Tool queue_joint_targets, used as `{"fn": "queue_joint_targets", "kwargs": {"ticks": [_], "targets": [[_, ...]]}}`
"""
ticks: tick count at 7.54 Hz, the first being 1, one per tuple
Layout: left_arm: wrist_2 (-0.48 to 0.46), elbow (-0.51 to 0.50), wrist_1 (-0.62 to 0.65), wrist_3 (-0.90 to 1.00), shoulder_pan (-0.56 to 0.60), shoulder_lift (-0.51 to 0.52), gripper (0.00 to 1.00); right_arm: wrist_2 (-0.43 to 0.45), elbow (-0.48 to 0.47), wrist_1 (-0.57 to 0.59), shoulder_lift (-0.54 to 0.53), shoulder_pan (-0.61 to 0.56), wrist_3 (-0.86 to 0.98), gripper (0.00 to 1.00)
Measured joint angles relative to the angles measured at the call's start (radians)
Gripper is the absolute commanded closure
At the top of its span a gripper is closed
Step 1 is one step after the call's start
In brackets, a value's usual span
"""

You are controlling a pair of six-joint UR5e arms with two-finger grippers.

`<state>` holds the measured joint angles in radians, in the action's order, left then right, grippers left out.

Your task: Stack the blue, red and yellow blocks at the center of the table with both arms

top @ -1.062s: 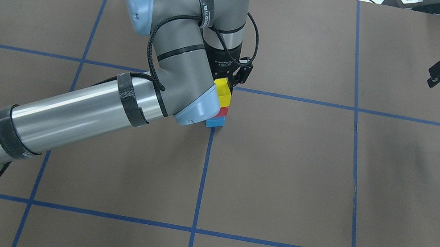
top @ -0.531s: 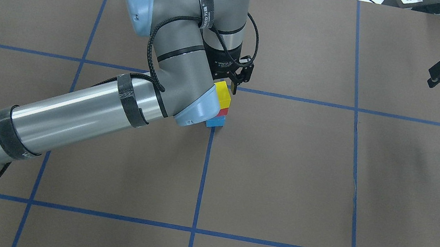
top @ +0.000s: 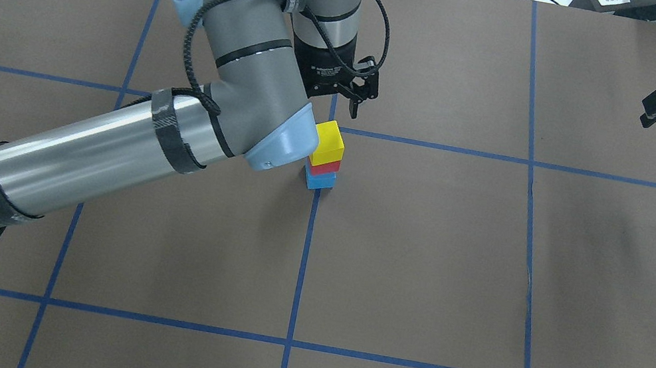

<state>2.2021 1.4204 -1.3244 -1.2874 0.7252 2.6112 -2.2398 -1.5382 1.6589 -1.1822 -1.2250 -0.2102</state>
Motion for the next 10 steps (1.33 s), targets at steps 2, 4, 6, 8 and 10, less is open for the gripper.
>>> {"fn": "queue_joint_targets", "kwargs": {"ticks": [2,4,6,8,10], "targets": [[-0.004,0.324,0.113,0.254,0.056,-0.245,0.00,0.002,-0.028,-0.007,-0.027,-0.017,-0.019,0.00],[-0.007,0.521,0.057,0.598,0.202,-0.586,0.00,0.002,-0.041,-0.010,-0.046,-0.043,-0.035,0.00],[0.002,0.406,-0.114,0.971,0.432,-0.794,0.00,-0.006,-0.057,-0.011,-0.086,-0.064,-0.024,0.00],[0.019,0.227,-0.173,1.339,0.640,-0.864,0.00,-0.029,-0.077,-0.010,-0.147,-0.106,-0.004,0.00],[0.030,0.134,-0.204,1.599,0.749,-0.913,0.00,-0.060,-0.080,-0.010,-0.180,-0.137,0.005,0.00]]}}
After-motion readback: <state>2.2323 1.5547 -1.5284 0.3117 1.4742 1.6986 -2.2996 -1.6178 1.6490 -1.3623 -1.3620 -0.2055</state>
